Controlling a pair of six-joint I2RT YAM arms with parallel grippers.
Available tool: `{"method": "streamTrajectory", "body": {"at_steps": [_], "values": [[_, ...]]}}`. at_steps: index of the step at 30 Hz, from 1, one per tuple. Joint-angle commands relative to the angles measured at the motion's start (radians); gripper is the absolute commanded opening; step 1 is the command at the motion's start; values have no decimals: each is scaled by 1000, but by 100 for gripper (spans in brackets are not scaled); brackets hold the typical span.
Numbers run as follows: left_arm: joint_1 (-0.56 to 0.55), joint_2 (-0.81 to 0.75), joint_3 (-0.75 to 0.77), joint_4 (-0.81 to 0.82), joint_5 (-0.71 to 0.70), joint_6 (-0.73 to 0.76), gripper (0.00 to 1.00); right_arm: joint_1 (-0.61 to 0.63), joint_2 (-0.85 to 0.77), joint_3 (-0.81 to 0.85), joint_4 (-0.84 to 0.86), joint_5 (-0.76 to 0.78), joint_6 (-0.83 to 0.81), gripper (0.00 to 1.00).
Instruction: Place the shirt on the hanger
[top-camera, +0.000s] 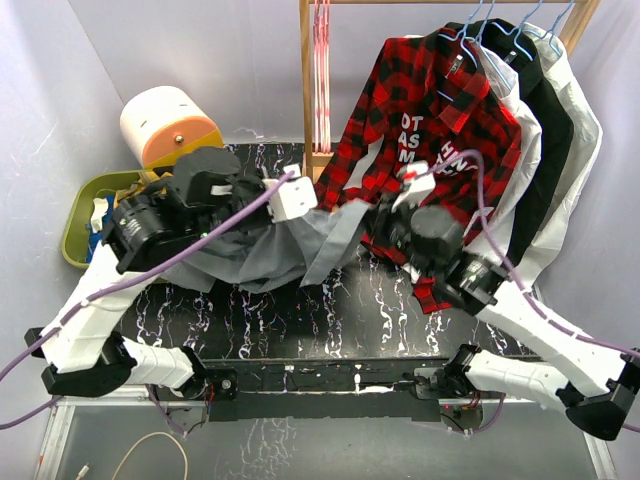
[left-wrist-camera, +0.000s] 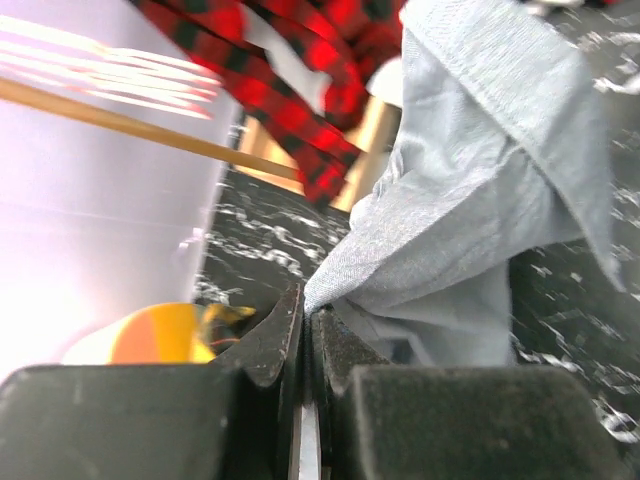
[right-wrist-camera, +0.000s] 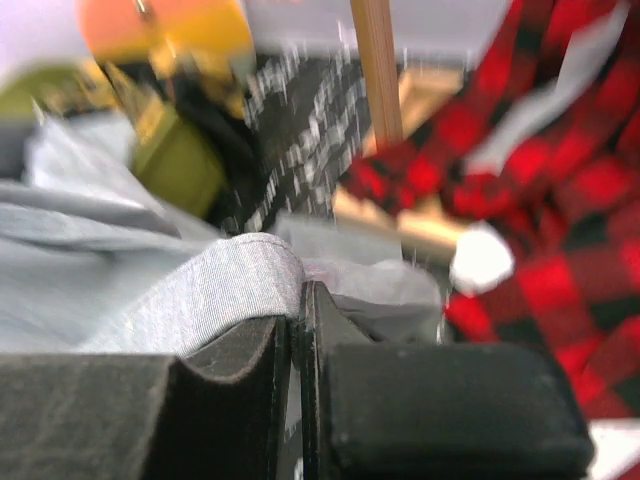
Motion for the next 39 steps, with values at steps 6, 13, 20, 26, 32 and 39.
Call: {"method": "streamTrajectory", "body": {"at_steps": [6, 13, 20, 26, 32, 39], "values": [[6, 97, 390, 244, -245, 83, 0, -4, 271, 878, -171, 113, -435, 8], [6, 175, 593, 483, -314, 180, 0, -4, 489, 1396, -171, 142, -663, 8], [6, 212, 607, 636, -362, 250, 0, -4, 488, 1427, -47, 171, -746, 8], [7, 221, 595, 607, -346, 215, 0, -4, 393, 1285, 10, 184, -715, 8], [4, 279, 707, 755, -393, 247, 0, -5, 417, 1434, 22, 210, -794, 8], [39, 215, 477, 580, -428, 103, 0, -4, 290, 1109, -83, 268, -649, 8]]}}
